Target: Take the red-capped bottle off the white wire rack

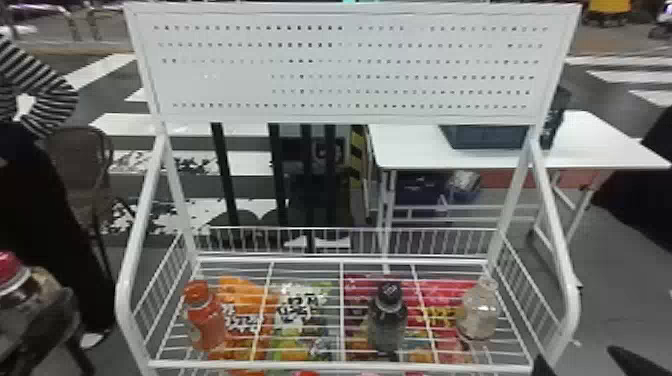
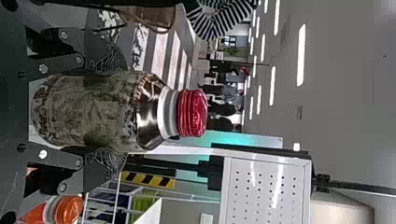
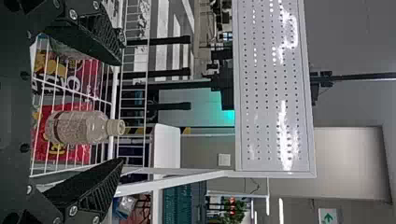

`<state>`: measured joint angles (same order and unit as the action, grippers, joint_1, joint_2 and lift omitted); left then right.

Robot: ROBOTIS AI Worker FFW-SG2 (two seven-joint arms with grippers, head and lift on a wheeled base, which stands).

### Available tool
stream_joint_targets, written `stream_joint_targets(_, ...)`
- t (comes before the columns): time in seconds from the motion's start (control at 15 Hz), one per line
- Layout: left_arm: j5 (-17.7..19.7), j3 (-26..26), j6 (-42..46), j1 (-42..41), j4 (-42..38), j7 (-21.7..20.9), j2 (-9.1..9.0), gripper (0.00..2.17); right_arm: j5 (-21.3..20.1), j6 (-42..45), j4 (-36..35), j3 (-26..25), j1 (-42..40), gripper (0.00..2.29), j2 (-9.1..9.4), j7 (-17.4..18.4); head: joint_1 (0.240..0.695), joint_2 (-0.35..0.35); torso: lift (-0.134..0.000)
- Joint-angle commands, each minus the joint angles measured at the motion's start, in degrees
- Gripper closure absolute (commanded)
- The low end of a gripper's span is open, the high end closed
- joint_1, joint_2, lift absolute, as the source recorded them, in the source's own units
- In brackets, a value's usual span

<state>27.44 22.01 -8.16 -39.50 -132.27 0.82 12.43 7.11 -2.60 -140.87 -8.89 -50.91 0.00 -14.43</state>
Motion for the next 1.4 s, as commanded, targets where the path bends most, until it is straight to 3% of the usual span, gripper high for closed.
stream_joint_targets(0.0, 0.1, 0.5, -1.1, 0.0, 0.2, -0.4, -0.57, 1.69, -0.1, 0.0, -0.2, 0.1, -0.2, 0.15, 0.05, 0.2, 0.499, 0.000, 0.000)
stream_joint_targets(0.6, 0.0, 0.2, -1.1, 0.7, 1.7, -0.9, -0.65, 1.69, -0.6, -0.4, -0.4, 0.6, 0.2, 0.15, 0.05, 0.2, 0.499, 0.000, 0.000)
stream_joint_targets(1.33, -0.2, 0.0, -1.1, 0.5, 1.7, -2.6, -2.24, 1.68, -0.6, -0.4, -0.9, 0.5, -0.3, 0.15, 0.05, 0.2, 0.499, 0.000, 0.000)
